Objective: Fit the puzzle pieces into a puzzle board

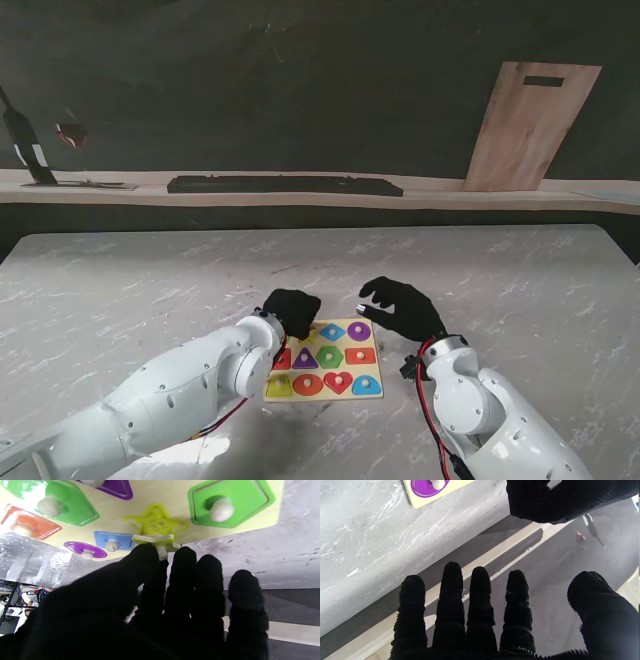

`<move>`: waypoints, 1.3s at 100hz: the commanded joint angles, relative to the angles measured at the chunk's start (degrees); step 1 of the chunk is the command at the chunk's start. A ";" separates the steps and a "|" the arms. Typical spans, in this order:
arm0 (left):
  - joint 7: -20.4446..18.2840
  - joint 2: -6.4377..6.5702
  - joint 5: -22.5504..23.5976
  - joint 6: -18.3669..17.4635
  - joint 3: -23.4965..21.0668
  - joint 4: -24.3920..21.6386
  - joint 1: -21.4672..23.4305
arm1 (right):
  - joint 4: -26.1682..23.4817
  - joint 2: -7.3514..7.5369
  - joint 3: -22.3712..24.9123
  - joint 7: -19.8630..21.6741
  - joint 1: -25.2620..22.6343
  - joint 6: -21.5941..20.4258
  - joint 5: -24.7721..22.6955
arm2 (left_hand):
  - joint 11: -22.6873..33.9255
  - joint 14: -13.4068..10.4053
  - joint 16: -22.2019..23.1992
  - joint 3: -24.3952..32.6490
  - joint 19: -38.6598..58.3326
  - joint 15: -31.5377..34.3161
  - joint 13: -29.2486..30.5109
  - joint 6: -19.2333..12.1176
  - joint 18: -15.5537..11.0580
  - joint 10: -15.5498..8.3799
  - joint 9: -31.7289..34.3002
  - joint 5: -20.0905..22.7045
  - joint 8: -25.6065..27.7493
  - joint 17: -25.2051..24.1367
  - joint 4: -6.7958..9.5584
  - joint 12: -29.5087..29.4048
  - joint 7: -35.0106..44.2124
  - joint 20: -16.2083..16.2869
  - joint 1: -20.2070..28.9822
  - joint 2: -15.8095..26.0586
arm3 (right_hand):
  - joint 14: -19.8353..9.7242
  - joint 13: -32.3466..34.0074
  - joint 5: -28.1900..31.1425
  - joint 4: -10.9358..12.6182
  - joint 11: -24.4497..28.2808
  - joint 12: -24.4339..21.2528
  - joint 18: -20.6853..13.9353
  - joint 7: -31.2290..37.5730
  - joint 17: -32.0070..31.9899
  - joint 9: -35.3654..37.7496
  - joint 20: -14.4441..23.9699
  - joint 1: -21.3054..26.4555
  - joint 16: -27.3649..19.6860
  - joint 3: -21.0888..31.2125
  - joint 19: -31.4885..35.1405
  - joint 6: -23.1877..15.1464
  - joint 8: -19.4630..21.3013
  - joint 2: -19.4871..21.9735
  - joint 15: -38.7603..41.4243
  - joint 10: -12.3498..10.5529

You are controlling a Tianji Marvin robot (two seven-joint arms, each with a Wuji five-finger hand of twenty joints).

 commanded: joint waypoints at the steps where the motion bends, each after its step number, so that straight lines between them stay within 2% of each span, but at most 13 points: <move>1: -0.62 -0.45 -0.29 -0.42 0.50 0.28 -0.51 | -0.23 -0.34 -0.22 0.01 -0.25 0.10 -0.16 | 1.61 0.12 0.55 3.83 2.38 2.40 2.53 0.13 2.88 2.98 0.60 0.41 1.02 0.46 2.60 0.41 3.48 1.48 0.30 -0.34 | -0.13 1.08 0.49 2.35 0.66 0.39 0.30 0.64 -0.60 1.29 0.53 0.76 0.53 -0.44 0.95 -0.58 0.42 1.28 0.82 -0.33; 50: -0.52 -1.49 -0.51 -0.56 2.94 3.41 -2.47 | -0.13 -0.33 -0.35 0.06 -0.12 0.21 -0.22 | 1.83 0.04 0.62 3.60 2.28 2.40 2.35 0.24 2.84 3.10 0.38 0.26 0.99 0.35 2.48 0.30 3.43 1.49 0.44 -0.10 | -0.13 1.05 0.57 2.35 0.68 0.39 0.32 0.68 -0.60 1.34 0.53 0.74 0.53 -0.45 0.96 -0.53 0.44 1.37 0.83 -0.35; 130: -1.63 -2.27 -0.91 0.04 5.19 5.09 -3.90 | -0.29 -0.34 -0.16 -0.14 -0.31 0.17 -0.31 | 1.92 -0.04 0.42 3.45 2.34 2.35 2.58 0.23 2.87 3.11 0.44 0.28 1.05 0.44 2.45 -0.01 3.40 1.55 0.40 -0.04 | -0.09 1.06 0.46 2.35 0.68 0.39 0.28 0.69 -0.60 1.35 0.53 0.73 0.52 -0.48 0.96 -0.62 0.43 1.36 0.82 -0.28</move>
